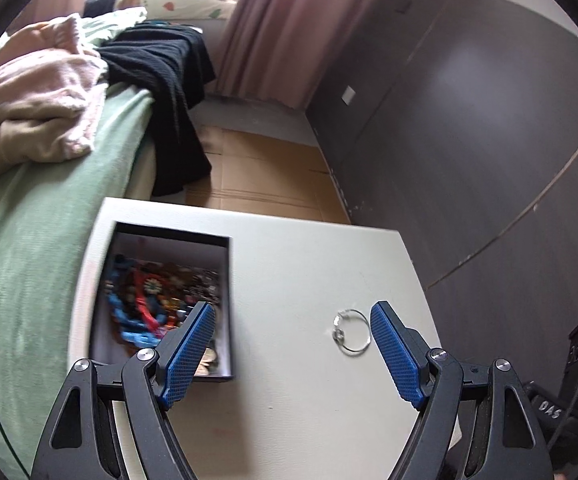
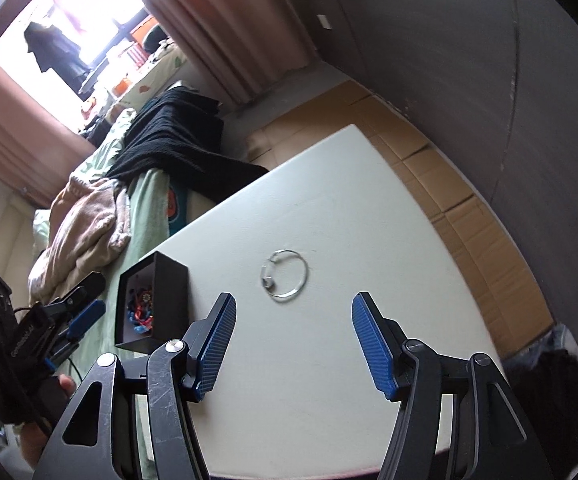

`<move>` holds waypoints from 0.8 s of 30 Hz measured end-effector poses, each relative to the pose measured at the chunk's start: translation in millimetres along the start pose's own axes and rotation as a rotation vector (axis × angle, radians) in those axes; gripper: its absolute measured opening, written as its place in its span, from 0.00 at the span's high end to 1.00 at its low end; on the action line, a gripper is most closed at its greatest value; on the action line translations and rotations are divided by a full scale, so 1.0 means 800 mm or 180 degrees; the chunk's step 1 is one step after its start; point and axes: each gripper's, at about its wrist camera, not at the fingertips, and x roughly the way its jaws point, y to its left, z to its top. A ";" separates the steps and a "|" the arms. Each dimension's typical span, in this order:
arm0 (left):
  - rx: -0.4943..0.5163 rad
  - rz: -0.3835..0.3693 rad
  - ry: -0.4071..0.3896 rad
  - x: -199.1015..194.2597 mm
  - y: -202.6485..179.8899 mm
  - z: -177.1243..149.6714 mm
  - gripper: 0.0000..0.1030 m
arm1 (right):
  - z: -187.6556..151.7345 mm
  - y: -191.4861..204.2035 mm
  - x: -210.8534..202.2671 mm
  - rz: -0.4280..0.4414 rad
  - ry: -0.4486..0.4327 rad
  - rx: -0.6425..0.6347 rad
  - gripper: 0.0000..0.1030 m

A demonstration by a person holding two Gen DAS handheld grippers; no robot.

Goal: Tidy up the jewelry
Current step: 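Lower the left gripper onto the silver ring and close on it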

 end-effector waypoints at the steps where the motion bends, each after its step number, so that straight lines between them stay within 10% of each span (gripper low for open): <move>1: 0.0021 0.0008 0.0011 0.004 -0.004 -0.001 0.22 | 0.001 -0.007 -0.002 0.0008 0.0007 0.0065 0.41; 24: 0.0885 0.0446 0.0534 0.160 -0.091 -0.029 0.38 | 0.047 -0.086 0.017 -0.0159 0.0053 0.0556 0.41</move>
